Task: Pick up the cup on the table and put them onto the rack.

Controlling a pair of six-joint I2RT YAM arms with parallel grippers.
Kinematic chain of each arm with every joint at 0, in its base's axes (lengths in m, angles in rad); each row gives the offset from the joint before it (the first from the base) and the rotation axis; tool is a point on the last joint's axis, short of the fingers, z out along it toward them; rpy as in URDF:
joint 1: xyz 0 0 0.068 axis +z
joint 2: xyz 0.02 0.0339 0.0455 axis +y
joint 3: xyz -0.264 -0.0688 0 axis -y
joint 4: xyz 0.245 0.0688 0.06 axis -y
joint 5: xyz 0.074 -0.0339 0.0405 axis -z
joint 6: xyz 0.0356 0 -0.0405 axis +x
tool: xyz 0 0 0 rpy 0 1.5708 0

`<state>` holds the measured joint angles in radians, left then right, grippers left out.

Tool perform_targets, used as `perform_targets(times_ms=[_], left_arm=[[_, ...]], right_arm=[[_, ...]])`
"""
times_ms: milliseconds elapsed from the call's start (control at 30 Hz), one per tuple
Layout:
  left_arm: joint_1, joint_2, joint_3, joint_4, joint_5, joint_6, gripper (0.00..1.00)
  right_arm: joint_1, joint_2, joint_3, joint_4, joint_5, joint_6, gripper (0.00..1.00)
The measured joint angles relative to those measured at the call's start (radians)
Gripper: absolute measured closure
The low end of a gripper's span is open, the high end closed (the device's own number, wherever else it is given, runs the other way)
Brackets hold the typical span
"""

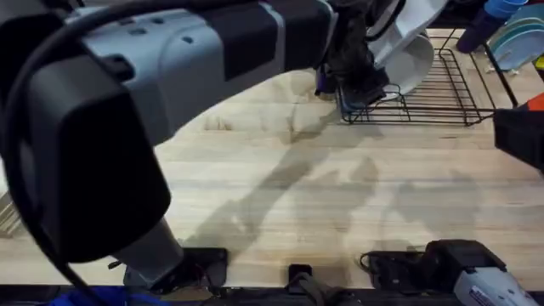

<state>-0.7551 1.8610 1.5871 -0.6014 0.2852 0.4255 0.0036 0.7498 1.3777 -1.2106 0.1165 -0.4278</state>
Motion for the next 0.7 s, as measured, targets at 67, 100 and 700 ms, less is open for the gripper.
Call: perform_targets(times_ms=[67,100,700], left_arm=[[0.0,0.007,0.0,0.0,-0.002,0.0,0.958],[0.0,0.008,0.0,0.0,-0.002,0.0,0.958],[-0.006,0.008,0.0,0.0,-0.002,-0.007,0.748]], right_arm=[[0.0,0.0,0.0,0.0,0.0,-0.005,0.005],[0.0,0.0,0.0,0.0,0.0,-0.01,0.005],[0.0,0.0,0.0,0.0,0.0,-0.029,0.005]])
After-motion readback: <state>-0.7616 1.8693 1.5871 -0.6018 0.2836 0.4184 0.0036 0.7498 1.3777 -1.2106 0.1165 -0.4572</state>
